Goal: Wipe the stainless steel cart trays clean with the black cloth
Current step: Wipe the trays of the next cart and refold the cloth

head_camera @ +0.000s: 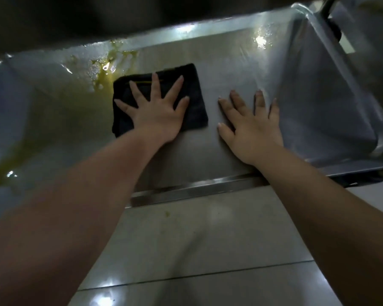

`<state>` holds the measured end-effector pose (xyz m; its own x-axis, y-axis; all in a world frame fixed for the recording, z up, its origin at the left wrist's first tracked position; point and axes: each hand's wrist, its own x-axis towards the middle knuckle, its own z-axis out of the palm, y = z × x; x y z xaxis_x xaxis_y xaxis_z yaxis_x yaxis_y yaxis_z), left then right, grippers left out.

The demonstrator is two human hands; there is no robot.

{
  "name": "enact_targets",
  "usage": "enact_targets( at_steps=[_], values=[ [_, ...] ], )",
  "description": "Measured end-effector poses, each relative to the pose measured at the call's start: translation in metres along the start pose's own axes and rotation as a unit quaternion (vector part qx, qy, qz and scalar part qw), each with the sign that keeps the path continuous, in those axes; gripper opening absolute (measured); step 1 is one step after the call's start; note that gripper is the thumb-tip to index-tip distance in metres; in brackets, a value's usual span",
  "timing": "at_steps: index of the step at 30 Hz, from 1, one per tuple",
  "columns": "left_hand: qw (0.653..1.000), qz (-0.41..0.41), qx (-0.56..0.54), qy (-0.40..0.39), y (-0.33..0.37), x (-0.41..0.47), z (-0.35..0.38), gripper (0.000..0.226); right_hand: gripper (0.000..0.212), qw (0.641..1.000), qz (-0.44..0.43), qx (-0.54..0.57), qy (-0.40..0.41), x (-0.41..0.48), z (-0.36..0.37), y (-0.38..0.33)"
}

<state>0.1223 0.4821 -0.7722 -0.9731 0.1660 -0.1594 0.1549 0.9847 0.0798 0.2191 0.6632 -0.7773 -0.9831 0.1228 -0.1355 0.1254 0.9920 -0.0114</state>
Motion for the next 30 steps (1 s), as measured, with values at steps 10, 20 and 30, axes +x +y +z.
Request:
enact_targets(
  at_steps=[10, 20, 30],
  values=[
    [0.995, 0.077, 0.040, -0.040, -0.045, -0.031, -0.007, 0.058, 0.070, 0.999, -0.014, 0.046, -0.016, 0.001, -0.004, 0.004],
    [0.994, 0.075, 0.071, -0.046, -0.120, -0.114, 0.000, 0.059, 0.074, 0.996, 0.009, 0.004, -0.090, 0.003, -0.014, -0.004],
    [0.996, 0.083, 0.026, -0.005, -0.116, -0.113, 0.004, 0.064, 0.052, 0.982, -0.033, 0.177, -0.060, 0.024, -0.019, -0.117]
  ],
)
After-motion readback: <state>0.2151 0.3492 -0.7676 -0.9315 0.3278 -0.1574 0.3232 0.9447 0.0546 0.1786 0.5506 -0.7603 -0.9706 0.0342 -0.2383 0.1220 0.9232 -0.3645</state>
